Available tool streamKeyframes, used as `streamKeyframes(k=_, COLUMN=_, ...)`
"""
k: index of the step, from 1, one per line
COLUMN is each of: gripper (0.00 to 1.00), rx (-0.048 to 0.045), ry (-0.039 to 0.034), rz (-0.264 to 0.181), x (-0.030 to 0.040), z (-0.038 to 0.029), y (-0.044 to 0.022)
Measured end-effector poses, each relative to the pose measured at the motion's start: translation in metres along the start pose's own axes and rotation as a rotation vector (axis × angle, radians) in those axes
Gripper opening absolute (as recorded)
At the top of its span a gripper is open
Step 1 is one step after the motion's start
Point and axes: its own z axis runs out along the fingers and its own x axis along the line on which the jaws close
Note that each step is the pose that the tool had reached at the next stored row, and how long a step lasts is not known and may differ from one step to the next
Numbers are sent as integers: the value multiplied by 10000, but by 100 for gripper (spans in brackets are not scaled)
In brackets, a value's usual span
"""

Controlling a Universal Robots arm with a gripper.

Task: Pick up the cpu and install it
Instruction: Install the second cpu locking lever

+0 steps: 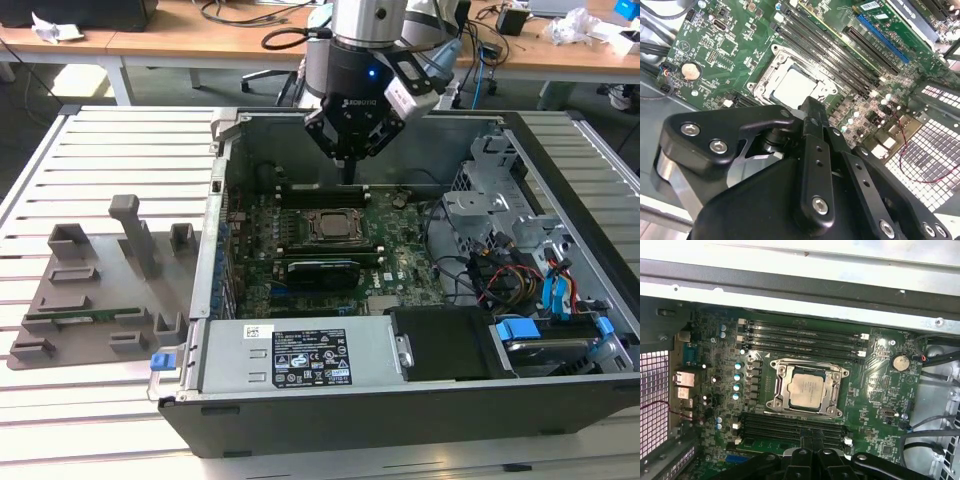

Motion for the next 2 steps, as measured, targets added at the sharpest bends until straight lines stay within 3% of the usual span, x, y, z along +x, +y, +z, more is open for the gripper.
streamKeyframes(k=2, gripper=11, rx=0, ry=0, rz=0, x=0, z=-1, y=0)
